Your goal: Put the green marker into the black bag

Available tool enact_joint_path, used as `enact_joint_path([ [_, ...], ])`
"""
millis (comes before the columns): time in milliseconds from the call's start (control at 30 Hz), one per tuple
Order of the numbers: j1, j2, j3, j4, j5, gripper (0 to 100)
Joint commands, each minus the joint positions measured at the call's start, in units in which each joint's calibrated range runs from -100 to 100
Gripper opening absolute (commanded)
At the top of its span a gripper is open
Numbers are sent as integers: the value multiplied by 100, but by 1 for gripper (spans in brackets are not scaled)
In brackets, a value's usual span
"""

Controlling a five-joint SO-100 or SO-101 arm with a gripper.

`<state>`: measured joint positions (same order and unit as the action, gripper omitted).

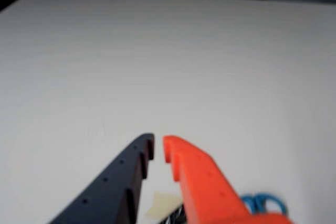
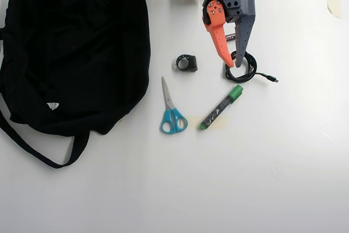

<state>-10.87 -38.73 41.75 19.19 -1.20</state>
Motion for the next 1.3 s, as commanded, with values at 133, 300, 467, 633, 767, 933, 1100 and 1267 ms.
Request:
enact_joint_path([
  [133, 227, 1325, -1982, -110, 10, 2],
  [300, 235, 2105, -2953, -110, 25, 2],
  [467, 235, 2861, -3815, -110, 36, 2],
  [633, 287, 3500, -4327, -369, -6, 2],
  [767, 287, 3657, -4255, -739, 4, 2],
  [933, 287, 3657, -4228, -705, 41, 2],
  [1100, 220, 3599, -3851, -705, 41, 3],
  [1267, 257, 3524, -3869, -705, -11, 3],
])
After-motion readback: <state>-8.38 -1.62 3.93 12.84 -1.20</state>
